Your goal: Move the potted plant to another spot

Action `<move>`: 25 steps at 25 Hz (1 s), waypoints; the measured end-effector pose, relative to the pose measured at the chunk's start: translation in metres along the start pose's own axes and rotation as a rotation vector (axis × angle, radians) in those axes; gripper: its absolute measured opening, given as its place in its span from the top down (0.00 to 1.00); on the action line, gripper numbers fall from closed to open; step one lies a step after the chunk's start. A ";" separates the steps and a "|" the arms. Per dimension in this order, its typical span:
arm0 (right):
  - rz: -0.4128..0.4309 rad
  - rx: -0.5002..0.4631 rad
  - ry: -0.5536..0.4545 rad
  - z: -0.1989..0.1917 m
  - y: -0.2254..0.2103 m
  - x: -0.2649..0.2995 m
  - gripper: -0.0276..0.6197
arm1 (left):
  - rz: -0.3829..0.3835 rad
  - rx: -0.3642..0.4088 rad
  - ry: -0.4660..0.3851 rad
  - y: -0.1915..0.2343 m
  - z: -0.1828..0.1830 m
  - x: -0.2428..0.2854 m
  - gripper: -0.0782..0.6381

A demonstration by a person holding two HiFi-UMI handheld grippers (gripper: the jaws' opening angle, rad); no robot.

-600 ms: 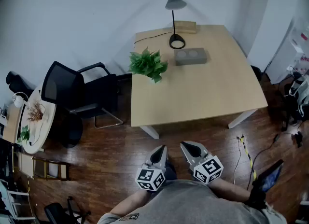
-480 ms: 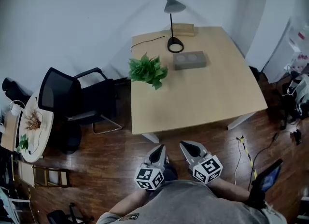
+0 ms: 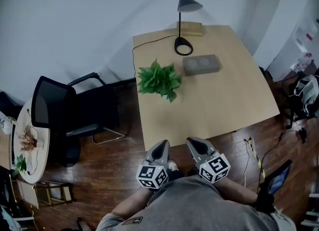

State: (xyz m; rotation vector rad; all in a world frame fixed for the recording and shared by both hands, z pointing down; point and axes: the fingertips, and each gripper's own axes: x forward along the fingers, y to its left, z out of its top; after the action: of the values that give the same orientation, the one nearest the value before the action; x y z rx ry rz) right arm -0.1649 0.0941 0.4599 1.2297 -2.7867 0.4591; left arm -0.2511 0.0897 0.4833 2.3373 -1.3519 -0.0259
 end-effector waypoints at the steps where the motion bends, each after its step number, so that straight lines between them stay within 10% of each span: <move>1: -0.001 -0.001 0.003 0.001 -0.001 0.005 0.95 | 0.000 -0.002 0.001 0.005 0.003 0.003 0.88; 25: 0.170 0.039 0.069 0.026 -0.136 0.122 0.95 | 0.284 -0.019 0.014 0.091 0.039 0.126 0.88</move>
State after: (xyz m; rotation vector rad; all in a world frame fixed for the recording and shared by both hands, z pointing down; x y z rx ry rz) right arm -0.1471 -0.0872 0.4894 0.9671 -2.8479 0.5582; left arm -0.2687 -0.0678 0.5078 2.1050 -1.6553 0.0625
